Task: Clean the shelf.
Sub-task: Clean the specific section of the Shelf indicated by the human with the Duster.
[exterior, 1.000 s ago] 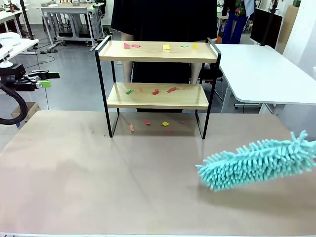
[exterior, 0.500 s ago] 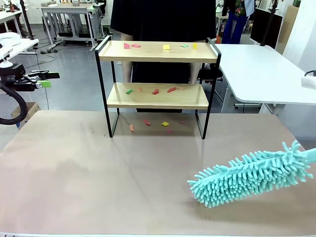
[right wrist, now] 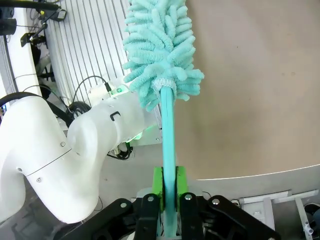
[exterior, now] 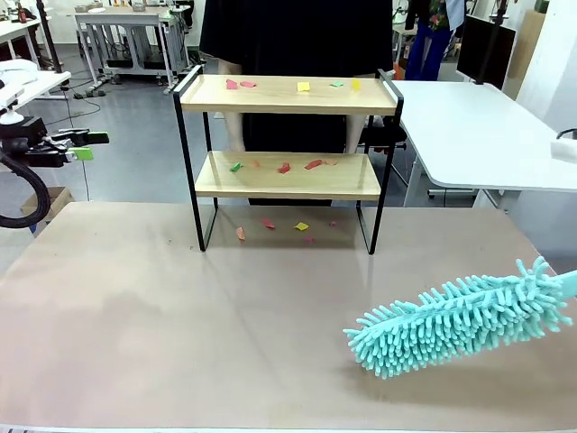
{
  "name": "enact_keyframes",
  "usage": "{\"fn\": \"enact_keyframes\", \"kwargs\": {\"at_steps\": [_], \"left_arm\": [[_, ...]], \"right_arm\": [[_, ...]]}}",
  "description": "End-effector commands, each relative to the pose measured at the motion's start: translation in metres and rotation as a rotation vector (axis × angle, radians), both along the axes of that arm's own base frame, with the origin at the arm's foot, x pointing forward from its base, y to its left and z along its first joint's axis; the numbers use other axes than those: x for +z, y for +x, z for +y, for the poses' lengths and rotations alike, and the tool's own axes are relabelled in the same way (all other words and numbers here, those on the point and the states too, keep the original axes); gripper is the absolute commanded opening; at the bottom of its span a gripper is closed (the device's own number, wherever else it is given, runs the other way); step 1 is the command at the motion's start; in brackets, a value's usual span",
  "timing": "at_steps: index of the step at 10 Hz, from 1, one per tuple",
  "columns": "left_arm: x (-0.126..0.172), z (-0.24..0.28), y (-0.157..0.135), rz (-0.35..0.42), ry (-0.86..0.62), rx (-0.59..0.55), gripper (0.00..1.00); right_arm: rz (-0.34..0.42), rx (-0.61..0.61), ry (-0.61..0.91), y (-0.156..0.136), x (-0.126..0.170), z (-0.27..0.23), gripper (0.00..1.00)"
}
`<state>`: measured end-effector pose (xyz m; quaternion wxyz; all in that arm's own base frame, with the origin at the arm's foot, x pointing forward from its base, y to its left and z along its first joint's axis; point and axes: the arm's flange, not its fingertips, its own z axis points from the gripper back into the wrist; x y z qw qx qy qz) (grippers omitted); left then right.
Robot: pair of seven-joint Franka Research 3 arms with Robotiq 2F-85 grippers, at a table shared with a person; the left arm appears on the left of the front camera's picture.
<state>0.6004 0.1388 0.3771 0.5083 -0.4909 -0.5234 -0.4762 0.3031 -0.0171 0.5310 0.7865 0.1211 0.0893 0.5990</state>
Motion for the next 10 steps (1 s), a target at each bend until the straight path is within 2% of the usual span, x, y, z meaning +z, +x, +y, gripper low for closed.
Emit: {"fn": "enact_keyframes", "kwargs": {"at_steps": [1,10], "left_arm": [[0.0019,0.0006,-0.0016,-0.014,0.010,0.001,1.00],[0.0019,0.0006,-0.0016,-0.014,0.010,0.001,1.00]], "right_arm": [[-0.007,0.000,-0.001,0.0000,0.0026,-0.0015,0.13],[-0.007,0.000,-0.001,0.0000,0.0026,-0.0015,0.13]]}}
